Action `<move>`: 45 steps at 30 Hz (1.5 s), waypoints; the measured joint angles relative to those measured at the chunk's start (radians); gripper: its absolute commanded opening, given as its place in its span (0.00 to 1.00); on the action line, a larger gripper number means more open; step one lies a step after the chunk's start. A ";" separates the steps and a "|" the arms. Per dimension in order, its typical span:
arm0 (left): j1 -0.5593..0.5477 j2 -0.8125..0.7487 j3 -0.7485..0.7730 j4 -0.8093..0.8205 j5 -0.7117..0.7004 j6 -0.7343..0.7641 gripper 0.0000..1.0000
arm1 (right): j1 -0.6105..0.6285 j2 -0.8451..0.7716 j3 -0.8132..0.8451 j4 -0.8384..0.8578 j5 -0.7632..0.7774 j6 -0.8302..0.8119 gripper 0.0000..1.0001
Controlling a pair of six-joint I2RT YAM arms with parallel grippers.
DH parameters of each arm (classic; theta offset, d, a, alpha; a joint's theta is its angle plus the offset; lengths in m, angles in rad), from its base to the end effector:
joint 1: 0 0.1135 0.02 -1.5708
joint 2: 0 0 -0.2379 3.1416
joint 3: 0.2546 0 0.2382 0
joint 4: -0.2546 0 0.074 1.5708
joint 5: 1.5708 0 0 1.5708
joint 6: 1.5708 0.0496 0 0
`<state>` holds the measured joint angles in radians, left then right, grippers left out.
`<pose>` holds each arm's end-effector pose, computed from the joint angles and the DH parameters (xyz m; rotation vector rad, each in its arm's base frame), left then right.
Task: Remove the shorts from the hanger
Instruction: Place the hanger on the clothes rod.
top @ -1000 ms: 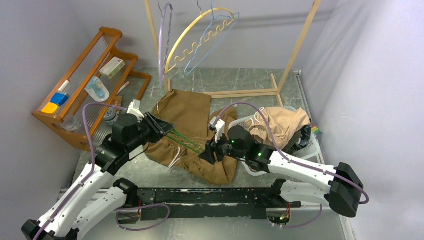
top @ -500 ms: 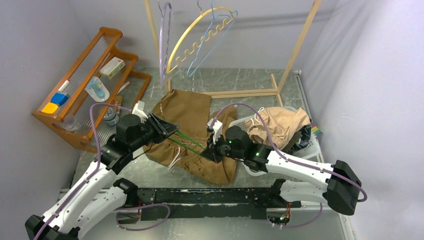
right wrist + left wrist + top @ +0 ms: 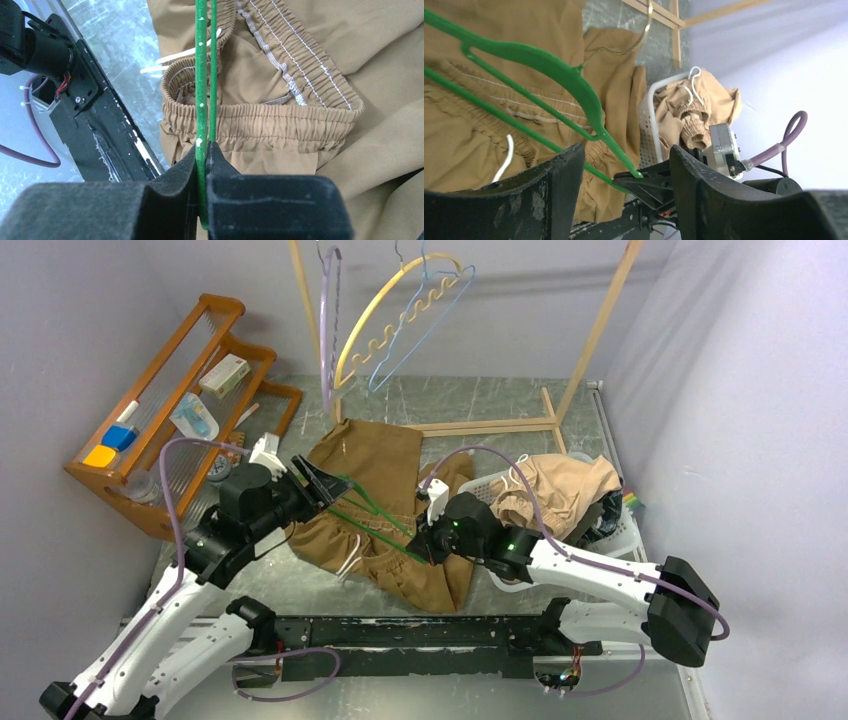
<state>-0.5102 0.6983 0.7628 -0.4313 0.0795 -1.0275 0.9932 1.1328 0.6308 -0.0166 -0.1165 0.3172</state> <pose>0.1544 -0.0909 0.2969 -0.4814 2.0440 -1.0628 0.1356 0.2185 0.2095 -0.8064 2.0679 0.8875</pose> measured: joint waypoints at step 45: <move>-0.014 0.394 0.379 -0.286 -0.451 0.246 0.63 | 0.103 0.006 0.074 -0.127 0.162 -0.092 0.00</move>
<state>-0.5240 1.0927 1.1416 -0.7170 -0.3717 -0.7815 1.0958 1.1385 0.7052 -0.1440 0.0452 0.2256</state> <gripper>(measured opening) 0.601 0.049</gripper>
